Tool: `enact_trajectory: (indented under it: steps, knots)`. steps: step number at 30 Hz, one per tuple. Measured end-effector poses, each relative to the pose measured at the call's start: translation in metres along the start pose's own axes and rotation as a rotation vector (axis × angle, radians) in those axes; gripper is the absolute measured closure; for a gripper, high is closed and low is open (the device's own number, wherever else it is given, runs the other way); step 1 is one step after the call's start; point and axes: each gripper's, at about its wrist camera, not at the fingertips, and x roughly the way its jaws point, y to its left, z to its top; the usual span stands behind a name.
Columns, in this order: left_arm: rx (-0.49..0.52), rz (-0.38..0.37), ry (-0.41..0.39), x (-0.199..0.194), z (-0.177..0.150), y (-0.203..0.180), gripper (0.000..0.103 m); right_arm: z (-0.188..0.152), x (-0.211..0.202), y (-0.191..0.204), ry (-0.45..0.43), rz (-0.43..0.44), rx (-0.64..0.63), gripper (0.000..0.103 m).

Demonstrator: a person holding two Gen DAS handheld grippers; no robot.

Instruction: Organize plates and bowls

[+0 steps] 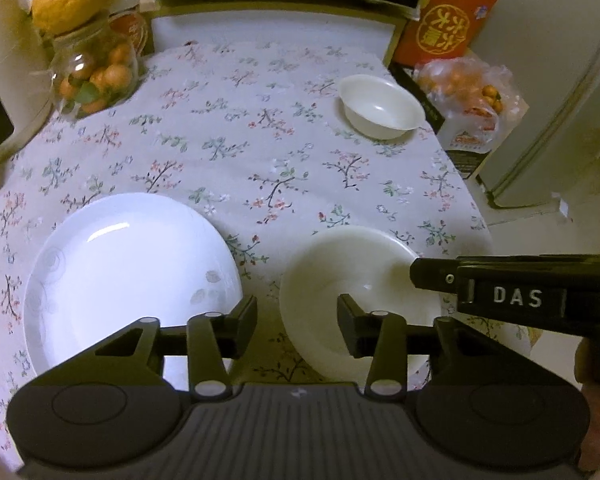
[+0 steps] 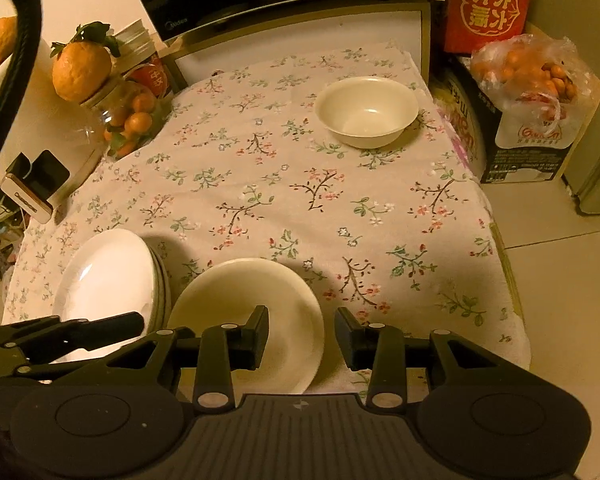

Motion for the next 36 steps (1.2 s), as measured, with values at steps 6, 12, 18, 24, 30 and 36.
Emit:
enact_trajectory:
  steps: [6,12,18,24,30,36]
  knots:
    - [-0.032,-0.004,-0.053,-0.01,0.011,0.012,0.077,0.007,-0.007,-0.01,-0.039,0.001,0.063,0.067]
    - [-0.029,-0.012,-0.038,-0.004,0.011,0.008,0.084,0.012,-0.012,-0.019,-0.068,0.002,0.107,0.067]
    - [-0.032,0.012,-0.054,0.001,0.02,0.007,0.083,0.017,-0.01,-0.02,-0.07,0.023,0.126,0.064]
    - [-0.021,0.039,-0.092,0.008,0.042,0.002,0.078,0.027,-0.011,-0.03,-0.094,0.012,0.167,0.061]
    - [0.011,0.066,-0.12,0.02,0.061,-0.009,0.075,0.044,-0.009,-0.039,-0.117,0.0,0.195,0.055]
    - [0.003,0.078,-0.129,0.038,0.078,-0.012,0.063,0.066,0.001,-0.049,-0.124,-0.036,0.194,0.05]
